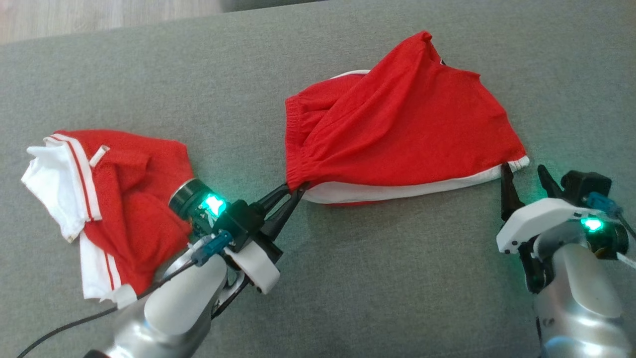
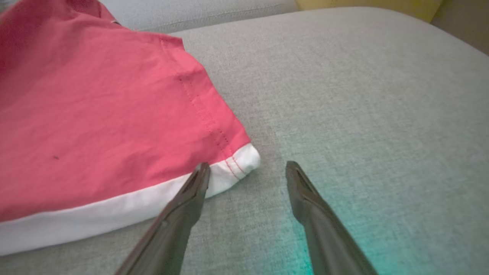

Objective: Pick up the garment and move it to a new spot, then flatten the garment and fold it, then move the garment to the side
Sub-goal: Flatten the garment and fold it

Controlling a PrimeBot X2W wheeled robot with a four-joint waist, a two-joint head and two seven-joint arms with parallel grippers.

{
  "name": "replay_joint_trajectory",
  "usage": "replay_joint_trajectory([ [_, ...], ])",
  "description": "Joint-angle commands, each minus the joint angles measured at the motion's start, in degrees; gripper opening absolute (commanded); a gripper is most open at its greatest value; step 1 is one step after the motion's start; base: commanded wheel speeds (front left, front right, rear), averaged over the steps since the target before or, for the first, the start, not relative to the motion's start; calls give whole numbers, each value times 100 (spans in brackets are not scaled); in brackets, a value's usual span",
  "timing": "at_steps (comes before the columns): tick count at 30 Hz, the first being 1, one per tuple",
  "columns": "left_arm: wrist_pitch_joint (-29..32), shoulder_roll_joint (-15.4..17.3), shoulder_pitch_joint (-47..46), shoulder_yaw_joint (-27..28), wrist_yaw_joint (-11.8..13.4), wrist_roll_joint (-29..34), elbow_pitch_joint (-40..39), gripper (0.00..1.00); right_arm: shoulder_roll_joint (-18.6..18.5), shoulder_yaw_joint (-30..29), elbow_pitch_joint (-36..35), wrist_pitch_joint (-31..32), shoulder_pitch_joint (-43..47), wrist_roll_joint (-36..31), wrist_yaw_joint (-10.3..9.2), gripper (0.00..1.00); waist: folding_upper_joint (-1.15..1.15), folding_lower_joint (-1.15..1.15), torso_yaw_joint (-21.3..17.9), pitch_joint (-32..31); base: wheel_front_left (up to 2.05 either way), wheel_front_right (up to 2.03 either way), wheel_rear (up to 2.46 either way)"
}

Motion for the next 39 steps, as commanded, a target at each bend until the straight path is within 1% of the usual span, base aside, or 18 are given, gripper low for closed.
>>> replay_joint_trajectory([
  [1, 10, 151, -140, 162, 44, -60, -200, 0, -17, 92, -50, -33, -227, -16, 22, 100, 0, 0, 23, 26, 0, 0, 0],
  [8, 14, 193, -121, 160, 91, -110, -276, 0, -17, 37, 528, -133, -530, -195, 22, 100, 0, 0, 60, 86, 0, 0, 0],
  [9, 13, 196, -119, 157, 95, -115, -282, 0, -17, 32, 600, -150, -560, -214, 22, 99, 0, 0, 64, 88, 0, 0, 0],
  [10, 12, 204, -118, 156, 96, -122, -284, 0, -17, 36, 672, -168, -588, -222, 22, 56, 0, 0, 66, 88, 0, 0, 0],
  [11, 11, 214, -119, 158, 98, -130, -282, 0, -17, 44, 742, -187, -613, -229, 22, 20, 0, 0, 65, 86, 0, 0, 0],
  [12, 11, 223, -119, 158, 100, -137, -279, 0, -17, 61, 804, -215, -635, -233, 22, 0, 0, 0, 63, 81, 0, 0, 0],
  [20, 73, 278, -48, 101, 94, -234, -206, 0, -17, 231, 1007, -605, -646, -58, 22, 0, 0, 0, 21, -171, 0, 0, 0],
  [22, 109, 317, -32, 100, 86, -292, -240, 0, -17, 334, 967, -688, -653, 174, 22, 0, 0, 0, -13, -254, 0, 0, 0],
  [24, 114, 364, -38, 177, 88, -385, -325, 0, -17, 566, 864, -726, -702, 658, 22, 0, 0, 0, -48, -329, 0, 0, 0],
  [26, 177, 430, -55, 229, 86, -457, -404, 0, -17, 826, 656, -726, -752, 1137, 22, 0, 0, 0, -78, -427, 0, 0, 0],
  [30, 567, 558, -155, 357, 58, -830, -606, 0, -17, 1096, 59, -647, -832, 1722, 22, 0, 0, 0, -133, -675, 0, 0, 0],
  [35, 1317, 881, -601, 462, 24, -1308, -925, 0, -17, 1211, -837, -398, -1005, 1952, 22, 0, 0, 0, -167, -1013, 0, 0, 0],
  [37, 1488, 1026, -910, 459, 17, -1362, -1092, 0, -17, 1223, -1204, -242, -1115, 1963, 22, 0, 0, 0, -169, -1134, 0, 0, 0],
  [39, 1612, 1104, -1212, 510, 13, -1513, -1223, 0, -17, 1206, -1545, -89, -1246, 1918, 22, 0, 0, 0, -164, -1263, 0, 0, 0],
])
